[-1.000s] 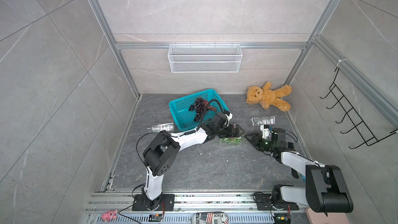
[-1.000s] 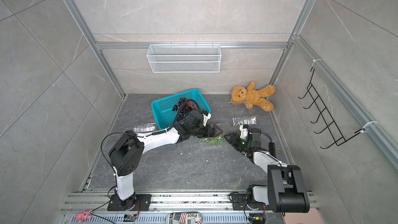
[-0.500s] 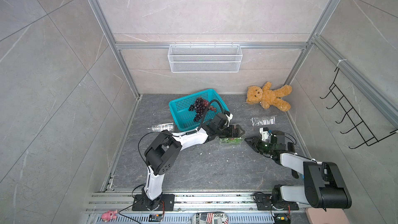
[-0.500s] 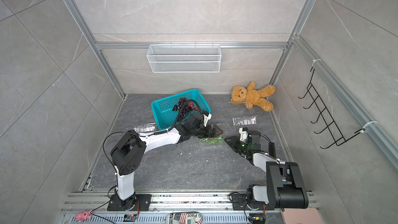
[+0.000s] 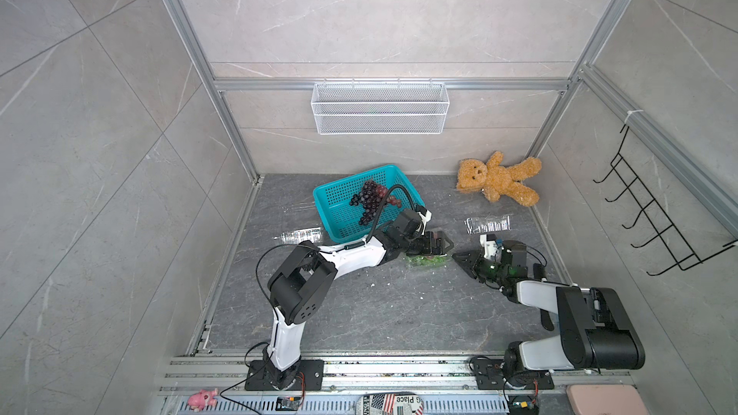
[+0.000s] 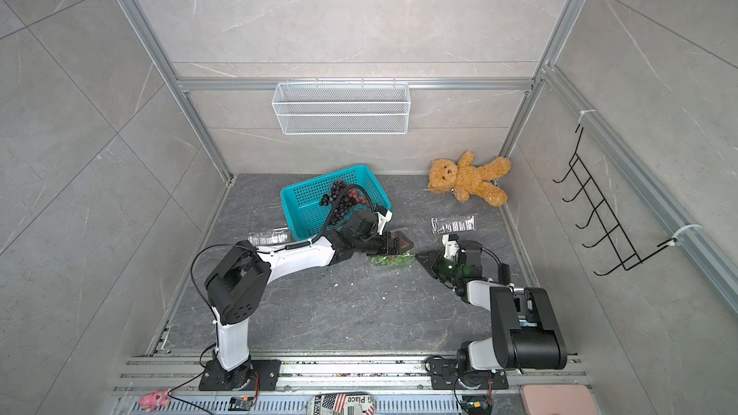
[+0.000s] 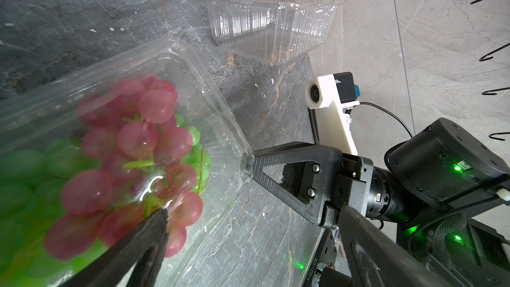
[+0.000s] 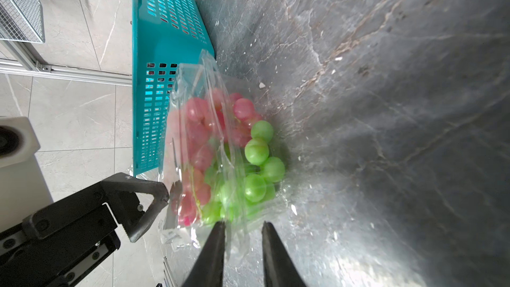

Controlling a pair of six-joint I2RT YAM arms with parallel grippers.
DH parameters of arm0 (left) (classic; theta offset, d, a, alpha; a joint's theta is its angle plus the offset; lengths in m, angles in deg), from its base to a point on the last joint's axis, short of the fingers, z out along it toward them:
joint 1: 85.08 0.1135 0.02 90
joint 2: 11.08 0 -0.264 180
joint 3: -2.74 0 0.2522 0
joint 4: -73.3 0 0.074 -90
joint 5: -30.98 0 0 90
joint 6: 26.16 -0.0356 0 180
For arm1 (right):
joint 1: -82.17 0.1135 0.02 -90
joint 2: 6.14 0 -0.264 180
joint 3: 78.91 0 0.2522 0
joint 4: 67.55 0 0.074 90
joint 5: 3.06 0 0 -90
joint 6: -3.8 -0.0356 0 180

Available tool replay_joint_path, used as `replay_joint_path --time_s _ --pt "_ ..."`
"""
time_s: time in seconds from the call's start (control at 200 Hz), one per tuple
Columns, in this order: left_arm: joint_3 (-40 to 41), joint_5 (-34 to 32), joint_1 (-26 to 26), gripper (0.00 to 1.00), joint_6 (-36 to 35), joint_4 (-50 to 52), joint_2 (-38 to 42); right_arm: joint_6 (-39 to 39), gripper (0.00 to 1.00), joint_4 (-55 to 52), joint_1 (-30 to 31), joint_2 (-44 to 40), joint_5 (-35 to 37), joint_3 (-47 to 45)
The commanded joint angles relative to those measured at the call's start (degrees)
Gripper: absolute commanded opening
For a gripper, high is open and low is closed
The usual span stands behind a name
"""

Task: Pack grapes into containers
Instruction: Close the packing box at the center of the board.

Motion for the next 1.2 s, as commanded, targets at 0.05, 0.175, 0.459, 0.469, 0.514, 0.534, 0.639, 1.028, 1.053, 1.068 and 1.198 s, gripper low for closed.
replay_joint_path --time_s 0.05,0.175,0.459,0.469,0.514,0.534,0.639,1.028,1.053,1.068,1.198 --pt "-0.7 -0.9 -0.3 0.99 -1.4 3.2 -0.6 -1.9 0.26 2.7 -0.2 2.0 -0.5 -0.4" --pt "-0.7 -1.1 -0.2 0.99 -1.6 3.5 -0.5 -2.5 0.23 3.9 -0.2 2.5 -0.4 -0.6" --pt "-0.7 -1.3 -0.2 0.99 -1.5 3.6 -0.5 -3.2 0.18 5.9 0.0 4.1 -0.2 -1.2" --pt "-0.7 -1.3 -0.2 0.99 -1.6 3.6 -0.5 -3.2 0.18 6.0 -0.1 4.2 -0.1 -1.2" --pt "-0.7 -1.4 -0.2 1.00 -1.7 3.7 -0.5 -3.2 0.17 6.5 -0.1 4.5 -0.1 -1.2" --pt "-0.8 -1.4 -0.2 0.99 -1.7 3.8 -0.4 -3.2 0.17 6.6 0.0 4.6 -0.1 -1.3" --pt "-0.7 -1.5 -0.2 0.99 -1.8 4.0 -0.4 -3.2 0.16 7.1 0.0 5.0 0.1 -1.4" --pt "0.1 -1.9 0.1 0.99 -1.7 3.9 0.0 -3.0 0.12 8.3 0.0 5.9 0.4 -2.3" --pt "0.2 -1.9 0.1 0.99 -1.8 3.9 0.0 -3.0 0.12 8.3 0.0 5.9 0.4 -2.3" --pt "0.1 -1.9 0.1 0.99 -1.8 4.1 0.0 -3.0 0.12 8.3 -0.1 5.9 0.4 -2.3" --pt "0.4 -1.9 0.3 0.99 -1.8 4.3 0.0 -3.8 0.17 8.4 0.0 5.6 0.2 -2.2"
